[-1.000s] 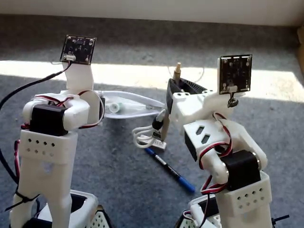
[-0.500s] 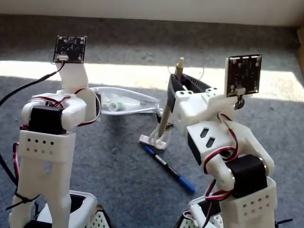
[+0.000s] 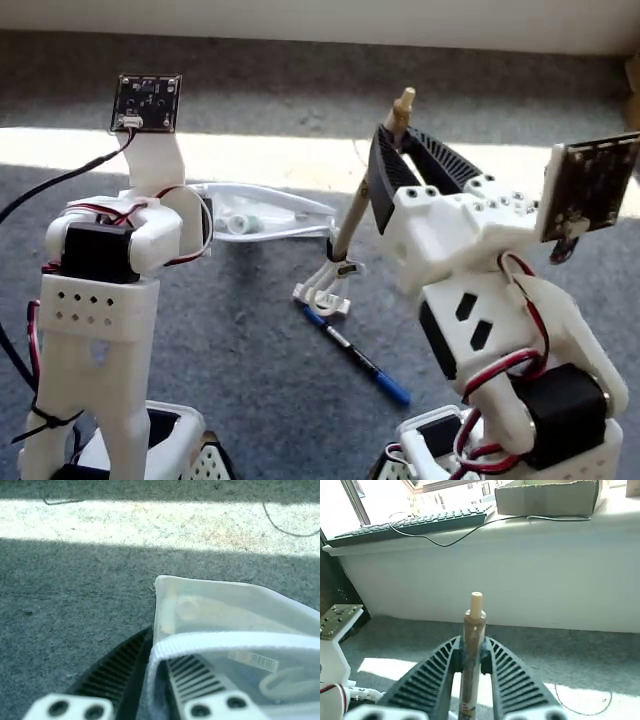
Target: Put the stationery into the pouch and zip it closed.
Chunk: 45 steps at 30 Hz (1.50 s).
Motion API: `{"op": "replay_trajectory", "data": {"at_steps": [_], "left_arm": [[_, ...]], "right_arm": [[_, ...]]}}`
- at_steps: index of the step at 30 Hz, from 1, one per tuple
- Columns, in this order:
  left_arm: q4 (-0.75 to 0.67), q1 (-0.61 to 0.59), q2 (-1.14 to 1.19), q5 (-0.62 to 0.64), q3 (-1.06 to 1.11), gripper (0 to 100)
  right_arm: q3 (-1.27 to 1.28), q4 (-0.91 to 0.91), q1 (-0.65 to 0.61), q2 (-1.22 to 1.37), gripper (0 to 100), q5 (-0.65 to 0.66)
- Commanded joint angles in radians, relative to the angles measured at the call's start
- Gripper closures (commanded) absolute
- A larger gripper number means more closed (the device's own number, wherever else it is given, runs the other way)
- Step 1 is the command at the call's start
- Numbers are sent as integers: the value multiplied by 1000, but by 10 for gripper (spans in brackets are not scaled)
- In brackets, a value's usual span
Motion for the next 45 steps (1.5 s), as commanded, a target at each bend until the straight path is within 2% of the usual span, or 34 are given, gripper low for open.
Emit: {"op": "replay_trajectory", "data": {"at_steps": [1,8,11,19,33,39,45], "left_arm": [[-21,-15,-1,11,-2,992],[-18,-15,-1,11,-2,992],[-17,-15,-1,11,-2,992],[-15,-15,-1,11,-2,992],[-23,-15,-8,8,21,992],[-23,-15,-8,8,21,992],[-23,-15,-8,8,21,992]], "right_arm": [[-91,-2,-12,-13,993,9],[-137,-4,-213,-12,993,12],[-139,-59,-254,-12,993,12],[-65,-285,-257,-10,993,12],[137,-449,-257,-13,993,17],[262,-544,-259,-19,993,173],[326,-576,-340,-19,993,190]]}}
